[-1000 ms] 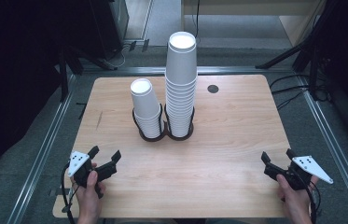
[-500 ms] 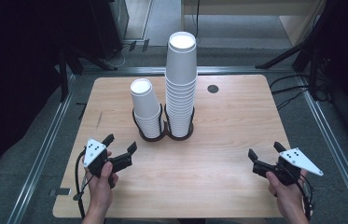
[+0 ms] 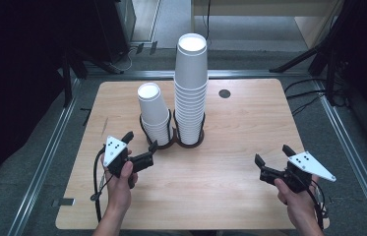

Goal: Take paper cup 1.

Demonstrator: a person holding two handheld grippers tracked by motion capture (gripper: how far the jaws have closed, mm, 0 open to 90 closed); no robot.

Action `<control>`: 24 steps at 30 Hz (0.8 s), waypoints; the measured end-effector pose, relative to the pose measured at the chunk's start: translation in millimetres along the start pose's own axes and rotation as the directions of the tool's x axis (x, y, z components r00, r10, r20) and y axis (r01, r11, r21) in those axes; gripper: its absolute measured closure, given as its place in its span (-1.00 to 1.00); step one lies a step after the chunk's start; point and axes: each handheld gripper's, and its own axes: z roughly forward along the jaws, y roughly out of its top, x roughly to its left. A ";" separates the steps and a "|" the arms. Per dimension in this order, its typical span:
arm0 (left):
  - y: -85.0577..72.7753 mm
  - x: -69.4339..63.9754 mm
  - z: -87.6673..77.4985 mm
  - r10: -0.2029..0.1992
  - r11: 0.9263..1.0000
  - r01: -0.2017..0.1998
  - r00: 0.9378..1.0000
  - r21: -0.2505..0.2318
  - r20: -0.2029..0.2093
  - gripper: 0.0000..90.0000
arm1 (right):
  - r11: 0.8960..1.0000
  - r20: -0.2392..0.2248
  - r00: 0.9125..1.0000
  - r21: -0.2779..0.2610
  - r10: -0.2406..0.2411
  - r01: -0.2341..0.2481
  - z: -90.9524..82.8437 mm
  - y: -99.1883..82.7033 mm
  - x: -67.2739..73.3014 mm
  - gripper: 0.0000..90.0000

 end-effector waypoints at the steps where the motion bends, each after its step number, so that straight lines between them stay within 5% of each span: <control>1: 2.1 -3.2 3.9 0.004 1.000 -0.004 1.000 0.000 0.003 -0.81 | 1.000 -0.006 1.000 -0.008 -0.006 0.006 0.9 4.8 3.7 -0.89; 24: 14.6 -32.7 31.0 0.072 0.997 -0.072 0.996 0.009 0.051 -0.81 | 0.998 -0.090 0.996 -0.068 -0.006 0.000 22.1 59.5 37.4 -0.88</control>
